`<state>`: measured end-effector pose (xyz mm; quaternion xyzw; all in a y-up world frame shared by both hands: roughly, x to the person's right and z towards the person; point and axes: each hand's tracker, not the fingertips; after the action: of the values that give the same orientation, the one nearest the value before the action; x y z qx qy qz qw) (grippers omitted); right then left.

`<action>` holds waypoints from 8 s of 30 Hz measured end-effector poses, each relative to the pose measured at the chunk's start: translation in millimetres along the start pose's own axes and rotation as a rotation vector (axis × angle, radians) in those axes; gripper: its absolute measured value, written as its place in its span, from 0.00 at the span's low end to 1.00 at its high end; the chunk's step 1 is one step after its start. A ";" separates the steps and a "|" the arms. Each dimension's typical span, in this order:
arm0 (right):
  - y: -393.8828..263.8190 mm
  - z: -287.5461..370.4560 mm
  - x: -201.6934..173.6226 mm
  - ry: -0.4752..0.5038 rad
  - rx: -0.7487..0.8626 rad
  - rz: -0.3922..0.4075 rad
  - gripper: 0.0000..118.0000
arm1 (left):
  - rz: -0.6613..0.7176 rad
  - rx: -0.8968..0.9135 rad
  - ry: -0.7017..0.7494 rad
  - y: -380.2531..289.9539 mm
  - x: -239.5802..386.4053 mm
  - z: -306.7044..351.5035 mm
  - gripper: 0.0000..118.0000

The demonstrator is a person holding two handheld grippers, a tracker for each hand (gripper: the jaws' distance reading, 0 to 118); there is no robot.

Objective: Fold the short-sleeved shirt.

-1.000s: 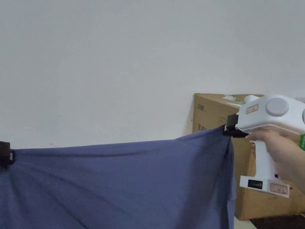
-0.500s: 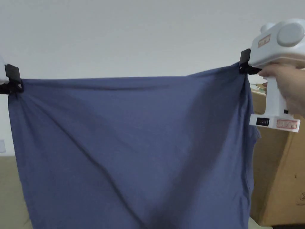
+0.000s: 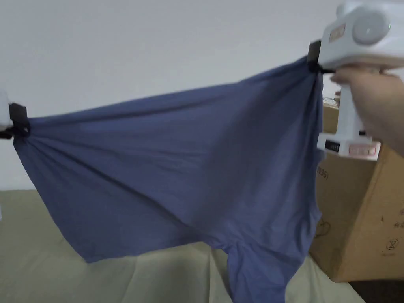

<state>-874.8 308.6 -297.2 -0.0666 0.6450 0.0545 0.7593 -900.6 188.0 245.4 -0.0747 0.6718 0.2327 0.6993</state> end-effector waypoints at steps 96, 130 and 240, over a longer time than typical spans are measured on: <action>-425.1 422.9 66.0 0.280 -0.431 -0.191 0.00 | -0.167 -0.410 -0.104 -452.8 -75.8 296.6 0.03; -429.4 339.5 155.1 0.182 -0.776 -0.119 0.04 | -0.214 -0.402 -0.092 -395.8 -53.3 275.0 0.03; -439.6 276.0 147.8 0.232 -0.999 -0.207 0.04 | -0.024 -0.665 0.093 -392.2 -74.2 237.9 0.05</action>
<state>-508.3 -77.6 -385.5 -0.4899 0.6101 0.2724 0.5600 -517.5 -74.9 256.6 -0.3171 0.5894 0.4271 0.6080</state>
